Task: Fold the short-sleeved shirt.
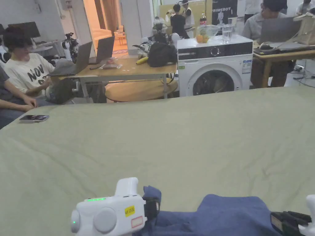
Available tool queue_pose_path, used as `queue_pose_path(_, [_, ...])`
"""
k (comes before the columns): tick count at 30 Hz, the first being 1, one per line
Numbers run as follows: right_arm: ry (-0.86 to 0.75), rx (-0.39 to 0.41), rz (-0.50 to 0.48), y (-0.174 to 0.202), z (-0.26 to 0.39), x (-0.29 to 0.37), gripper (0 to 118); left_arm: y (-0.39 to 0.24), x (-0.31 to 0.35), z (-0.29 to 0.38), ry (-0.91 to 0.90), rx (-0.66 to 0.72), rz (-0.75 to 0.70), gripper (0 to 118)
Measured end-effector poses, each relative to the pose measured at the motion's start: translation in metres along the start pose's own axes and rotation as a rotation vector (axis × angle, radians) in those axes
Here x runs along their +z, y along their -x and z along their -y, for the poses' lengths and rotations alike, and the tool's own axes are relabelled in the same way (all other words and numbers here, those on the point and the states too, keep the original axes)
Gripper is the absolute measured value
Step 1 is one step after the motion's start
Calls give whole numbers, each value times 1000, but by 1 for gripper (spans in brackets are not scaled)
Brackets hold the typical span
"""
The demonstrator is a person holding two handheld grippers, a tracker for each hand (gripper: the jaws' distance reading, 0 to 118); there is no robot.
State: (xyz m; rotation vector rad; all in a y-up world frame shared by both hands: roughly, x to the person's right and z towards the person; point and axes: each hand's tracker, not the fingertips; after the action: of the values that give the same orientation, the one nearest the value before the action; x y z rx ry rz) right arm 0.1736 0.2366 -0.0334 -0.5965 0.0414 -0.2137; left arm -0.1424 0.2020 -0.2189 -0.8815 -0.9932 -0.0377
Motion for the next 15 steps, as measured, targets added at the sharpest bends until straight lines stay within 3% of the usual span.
queue_pose_path(2, [5,37,36,-3,3,6,0,-1,-22,-6,69,-29,-24,51])
queue_pose_path(4, [12,42,50,-10,6,9,0,-6,-11,-6,2,-13,117,50])
queue_pose_path(5, [19,30,50,-15,6,9,0,-8,0,-6,-44,14,206,41])
queue_pose_path(7, [25,-27,36,-24,7,8,0,-8,19,-7,-125,52,308,0])
queue_pose_path(11, [23,-89,9,-35,8,5,0,9,28,-2,-161,135,208,0])
queue_pose_path(13, [28,-96,4,-36,8,2,0,15,6,6,-93,120,149,0])
queue_pose_path(15, [37,-89,5,-33,10,1,0,18,-21,21,28,113,184,0])
